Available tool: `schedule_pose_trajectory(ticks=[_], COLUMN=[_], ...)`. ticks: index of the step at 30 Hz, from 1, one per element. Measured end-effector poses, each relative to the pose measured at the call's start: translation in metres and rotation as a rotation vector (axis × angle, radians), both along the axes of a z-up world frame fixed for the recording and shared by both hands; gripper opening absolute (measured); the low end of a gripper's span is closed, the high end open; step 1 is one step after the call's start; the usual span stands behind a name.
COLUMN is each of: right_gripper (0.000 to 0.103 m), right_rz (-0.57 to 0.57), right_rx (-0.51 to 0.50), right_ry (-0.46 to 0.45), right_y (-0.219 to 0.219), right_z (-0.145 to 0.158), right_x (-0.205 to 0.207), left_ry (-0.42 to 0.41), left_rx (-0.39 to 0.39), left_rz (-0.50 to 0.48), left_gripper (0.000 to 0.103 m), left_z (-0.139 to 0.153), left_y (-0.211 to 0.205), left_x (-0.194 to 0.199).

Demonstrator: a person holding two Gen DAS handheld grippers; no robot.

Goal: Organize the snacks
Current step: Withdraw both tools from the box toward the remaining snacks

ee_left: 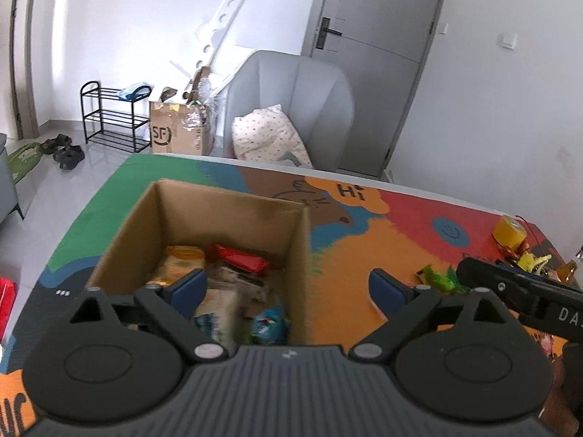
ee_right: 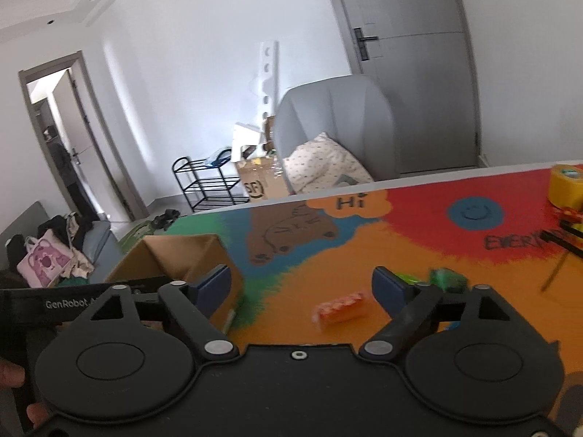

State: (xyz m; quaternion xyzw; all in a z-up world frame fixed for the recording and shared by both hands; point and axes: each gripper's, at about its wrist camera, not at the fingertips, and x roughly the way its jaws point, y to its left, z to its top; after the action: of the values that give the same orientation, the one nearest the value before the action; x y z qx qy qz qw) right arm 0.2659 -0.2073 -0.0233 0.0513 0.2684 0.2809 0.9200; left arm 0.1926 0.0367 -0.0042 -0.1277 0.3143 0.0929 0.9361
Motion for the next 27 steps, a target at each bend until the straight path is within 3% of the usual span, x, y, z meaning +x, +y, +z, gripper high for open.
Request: schedule_pose_trajectory(ticks=[6,17,27], right_gripper=[0.097,0.100,0.100], right_rz=[-0.031,-0.118,-0.173], right_rx=[-0.003,-0.007,0.006], right_ry=[0.003,0.006,0.066], right_y=[-0.027,-0.080,-0.113], right_z=[-0.004,-0.016,-0.035], right_x=[-0.001,0.006,0.020], left_ry=[-0.007,0.007,0.051], left_rx=[0.006,0.011,0.059], left_rz=[-0.033,-0.107,-0.177], left_gripper=[0.103,0.103,0.103], left_z=[-0.001,-0.005,-0.020], left_y=[-0.022,-0.060,-0.092], left_x=[0.008,0.029,0.053])
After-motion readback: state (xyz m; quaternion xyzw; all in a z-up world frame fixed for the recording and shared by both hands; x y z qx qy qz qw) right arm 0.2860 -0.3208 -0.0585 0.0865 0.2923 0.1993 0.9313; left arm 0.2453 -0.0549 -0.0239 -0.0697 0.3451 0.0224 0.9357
